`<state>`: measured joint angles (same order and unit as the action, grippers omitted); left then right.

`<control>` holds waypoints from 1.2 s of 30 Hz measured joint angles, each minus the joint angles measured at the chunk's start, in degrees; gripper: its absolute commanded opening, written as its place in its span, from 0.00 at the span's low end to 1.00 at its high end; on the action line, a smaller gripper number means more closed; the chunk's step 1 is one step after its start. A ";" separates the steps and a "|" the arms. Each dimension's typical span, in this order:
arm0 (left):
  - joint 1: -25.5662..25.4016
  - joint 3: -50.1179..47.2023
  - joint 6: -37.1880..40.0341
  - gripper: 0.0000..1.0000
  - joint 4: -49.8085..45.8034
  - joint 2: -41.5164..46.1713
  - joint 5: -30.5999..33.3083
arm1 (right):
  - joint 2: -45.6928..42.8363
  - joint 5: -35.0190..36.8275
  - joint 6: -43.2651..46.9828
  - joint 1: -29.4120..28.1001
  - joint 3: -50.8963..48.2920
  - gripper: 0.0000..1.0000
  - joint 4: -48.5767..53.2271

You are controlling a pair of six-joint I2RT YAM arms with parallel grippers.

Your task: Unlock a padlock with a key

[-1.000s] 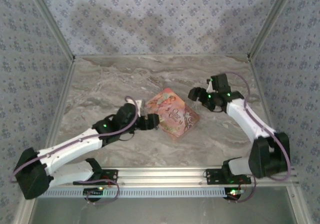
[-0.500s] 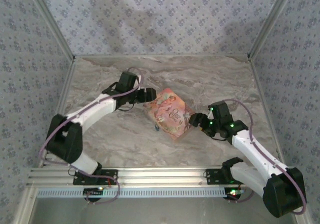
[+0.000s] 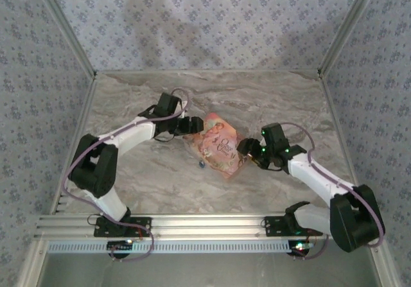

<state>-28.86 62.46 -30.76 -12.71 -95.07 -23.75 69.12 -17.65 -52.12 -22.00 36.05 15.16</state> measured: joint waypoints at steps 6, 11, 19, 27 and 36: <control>-0.04 -7.56 -2.73 0.71 3.74 5.88 1.92 | 10.91 2.47 2.78 1.33 9.20 0.69 0.11; -0.17 -9.33 -4.92 0.70 5.60 6.82 4.22 | 21.00 3.34 6.67 2.71 19.06 0.65 0.13; -1.16 -8.48 -7.50 0.71 6.67 4.85 7.56 | 33.18 2.54 12.17 4.37 32.52 0.62 -0.11; -1.75 -8.13 -8.39 0.75 6.38 5.09 10.54 | 34.16 1.79 14.03 4.57 33.73 0.71 0.61; -1.46 -11.69 -9.03 0.78 4.98 13.44 13.33 | 30.32 0.66 16.41 5.86 33.00 0.73 5.09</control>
<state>-30.33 50.76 -39.79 -7.73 -81.62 -10.41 99.44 -16.99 -35.70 -16.14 69.06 20.25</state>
